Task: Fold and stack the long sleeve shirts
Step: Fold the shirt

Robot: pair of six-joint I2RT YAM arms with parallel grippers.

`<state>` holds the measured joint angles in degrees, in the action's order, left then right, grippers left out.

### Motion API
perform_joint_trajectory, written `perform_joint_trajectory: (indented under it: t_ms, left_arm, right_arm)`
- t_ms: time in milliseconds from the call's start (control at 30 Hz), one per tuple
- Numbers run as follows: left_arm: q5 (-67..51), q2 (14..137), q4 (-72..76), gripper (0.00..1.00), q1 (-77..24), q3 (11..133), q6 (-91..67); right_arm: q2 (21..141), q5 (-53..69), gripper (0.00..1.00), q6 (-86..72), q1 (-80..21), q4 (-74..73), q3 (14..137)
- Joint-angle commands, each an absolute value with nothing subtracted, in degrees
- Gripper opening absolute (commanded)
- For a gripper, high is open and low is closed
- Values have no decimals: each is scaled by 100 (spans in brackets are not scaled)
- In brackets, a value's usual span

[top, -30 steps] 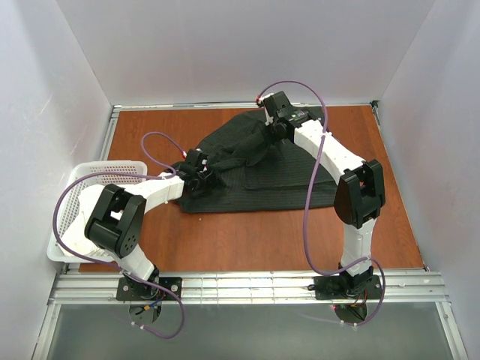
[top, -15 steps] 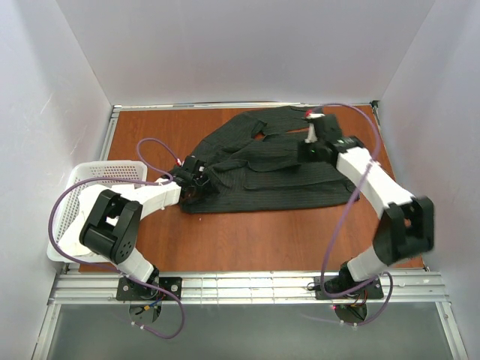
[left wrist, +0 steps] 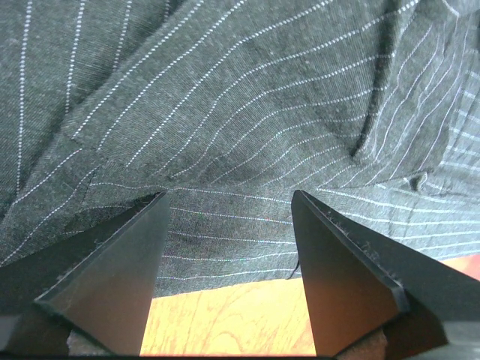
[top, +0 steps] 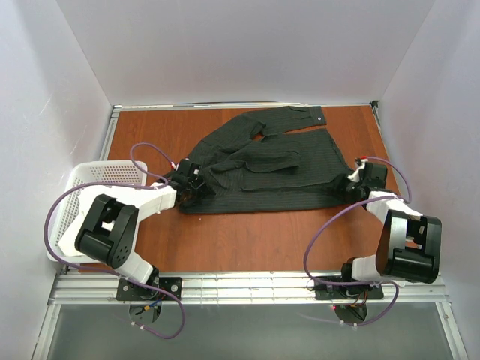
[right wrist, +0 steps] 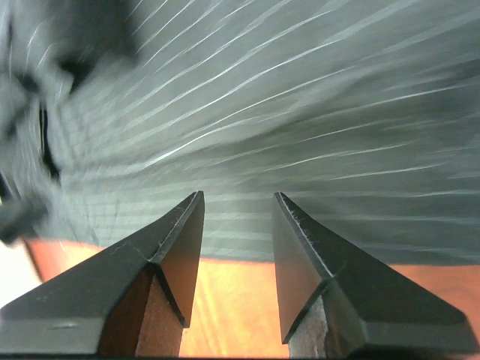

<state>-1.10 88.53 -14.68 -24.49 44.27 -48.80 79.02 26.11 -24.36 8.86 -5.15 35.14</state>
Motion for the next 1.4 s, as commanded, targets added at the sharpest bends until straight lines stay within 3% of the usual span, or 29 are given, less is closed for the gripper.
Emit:
perform_joint_trajectory:
  t_ms: [0, 333, 633, 933, 1133, 1367]
  left_arm:
    - [53, 8754, -1854, 63, -2250, 4114, -4869]
    - [-167, 8614, -1995, 64, -2074, 3789, -4957]
    - [-457, 7297, -2425, 65, -2074, 2954, -5238]
    - [-352, 6636, -2760, 73, -2074, 3603, -4904]
    - [-351, 7101, -2540, 72, -2065, 3841, -4808]
    - [-281, 7497, -2329, 71, -2074, 3709, -4860]
  right_arm:
    - [8041, 3006, 34, -2856, 1431, 816, 3270]
    - [8376, 2190, 35, -3085, 2065, 696, 2875]
    - [7121, 1108, 35, -2883, 2127, -842, 2496]
    - [5643, 2846, 32, -2839, 1663, -493, 2558]
    - [6108, 3147, 26, -3041, 906, 121, 2365]
    - [7171, 2831, 23, -2892, 888, 782, 2354]
